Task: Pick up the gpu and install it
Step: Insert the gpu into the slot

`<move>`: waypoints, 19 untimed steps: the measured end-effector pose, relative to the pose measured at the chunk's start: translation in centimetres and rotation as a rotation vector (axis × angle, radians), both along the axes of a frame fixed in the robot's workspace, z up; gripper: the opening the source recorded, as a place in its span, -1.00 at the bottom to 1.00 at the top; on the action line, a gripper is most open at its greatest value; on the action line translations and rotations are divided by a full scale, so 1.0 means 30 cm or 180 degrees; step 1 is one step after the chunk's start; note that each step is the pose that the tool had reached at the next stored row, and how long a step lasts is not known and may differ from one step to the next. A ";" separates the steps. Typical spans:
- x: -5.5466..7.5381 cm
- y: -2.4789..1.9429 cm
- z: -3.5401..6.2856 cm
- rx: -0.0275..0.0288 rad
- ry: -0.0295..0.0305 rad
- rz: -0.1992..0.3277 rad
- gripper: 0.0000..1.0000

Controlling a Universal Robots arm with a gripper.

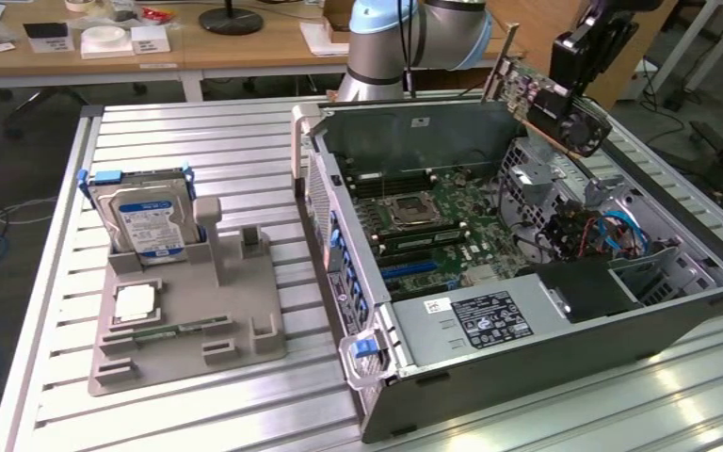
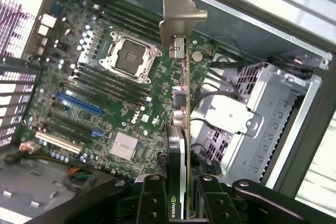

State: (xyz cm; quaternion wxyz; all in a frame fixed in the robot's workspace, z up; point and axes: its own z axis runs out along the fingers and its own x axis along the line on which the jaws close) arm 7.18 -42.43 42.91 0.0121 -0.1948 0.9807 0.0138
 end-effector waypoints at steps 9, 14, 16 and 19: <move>0.000 0.001 -0.002 0.0000 0.0000 0.0403 -0.47; 0.000 0.001 -0.003 0.0000 0.0000 0.0620 -0.47; 0.000 0.001 -0.003 0.0000 0.0000 0.0708 -0.47; 0.000 0.001 -0.004 0.0000 0.0000 0.0839 -0.47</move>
